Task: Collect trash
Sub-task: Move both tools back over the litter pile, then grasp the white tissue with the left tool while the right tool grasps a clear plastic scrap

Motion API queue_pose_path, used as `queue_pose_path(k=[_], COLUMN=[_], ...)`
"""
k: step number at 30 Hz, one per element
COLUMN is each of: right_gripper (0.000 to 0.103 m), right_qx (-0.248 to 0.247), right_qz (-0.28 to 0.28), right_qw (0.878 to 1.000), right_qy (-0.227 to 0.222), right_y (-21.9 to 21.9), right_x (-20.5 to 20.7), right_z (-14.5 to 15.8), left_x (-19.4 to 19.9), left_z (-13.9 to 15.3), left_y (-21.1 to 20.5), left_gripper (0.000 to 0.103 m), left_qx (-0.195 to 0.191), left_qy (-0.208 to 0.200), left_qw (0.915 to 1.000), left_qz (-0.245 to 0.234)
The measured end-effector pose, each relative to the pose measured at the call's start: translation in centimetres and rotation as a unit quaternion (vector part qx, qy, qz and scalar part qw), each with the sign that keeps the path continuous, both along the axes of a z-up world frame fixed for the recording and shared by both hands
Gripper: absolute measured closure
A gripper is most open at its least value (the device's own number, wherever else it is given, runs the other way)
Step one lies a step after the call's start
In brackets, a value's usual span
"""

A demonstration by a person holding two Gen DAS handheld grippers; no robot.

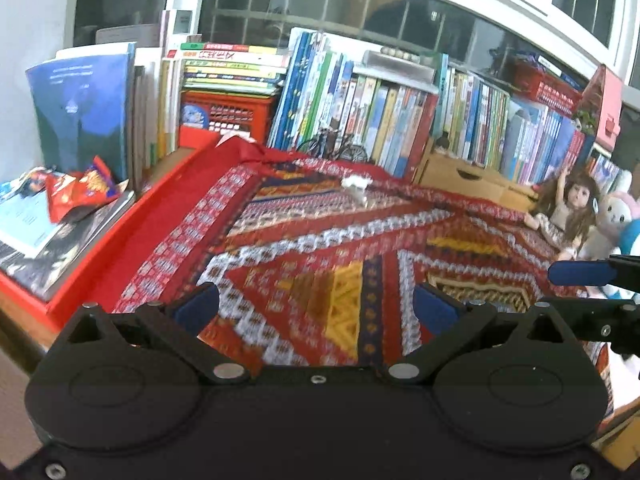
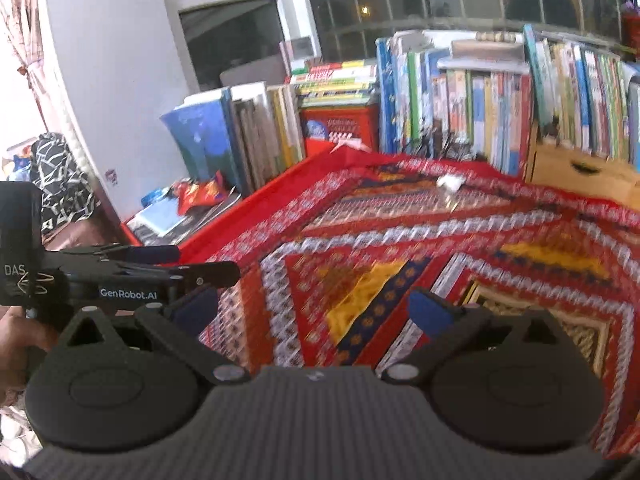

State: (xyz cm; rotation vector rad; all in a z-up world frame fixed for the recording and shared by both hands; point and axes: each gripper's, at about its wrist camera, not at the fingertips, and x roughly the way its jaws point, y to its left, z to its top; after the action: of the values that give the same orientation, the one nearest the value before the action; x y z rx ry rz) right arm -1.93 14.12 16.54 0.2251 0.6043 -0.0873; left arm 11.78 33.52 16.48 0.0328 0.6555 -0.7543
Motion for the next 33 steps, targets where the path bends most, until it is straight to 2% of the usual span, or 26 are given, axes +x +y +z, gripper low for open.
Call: queue_pose_path(k=[11,19,28,33], right_gripper=[0.000,0.000,0.000,0.000], right_qx=[-0.010,-0.008,-0.015,-0.017], right_qz=[-0.005,0.001,-0.011,-0.031], right_qw=[1.000,0.999,1.000,0.999], right_qy=[-0.019,-0.038,-0.019,0.006], right_y=[-6.7,-11.7,-17.6,-21.4], right_x=[4.5,8.3,12.0,14.9], right_z=[2.2,3.5,2.1,-0.8], left_x=[4.8,9.2,14.8,18.7], left_z=[3.6,4.9,2.8,-0.1], left_y=[-8.2,-14.4,-20.1,-23.8], left_gripper=[0.000,0.000,0.000,0.000], left_qx=[-0.001,-0.011,-0.001,0.020], left_qy=[-0.038,-0.046,-0.020,0.008], left_qw=[0.9991,0.9988,0.9998,0.9997], left_qz=[-0.017,-0.008,0.008,0.012])
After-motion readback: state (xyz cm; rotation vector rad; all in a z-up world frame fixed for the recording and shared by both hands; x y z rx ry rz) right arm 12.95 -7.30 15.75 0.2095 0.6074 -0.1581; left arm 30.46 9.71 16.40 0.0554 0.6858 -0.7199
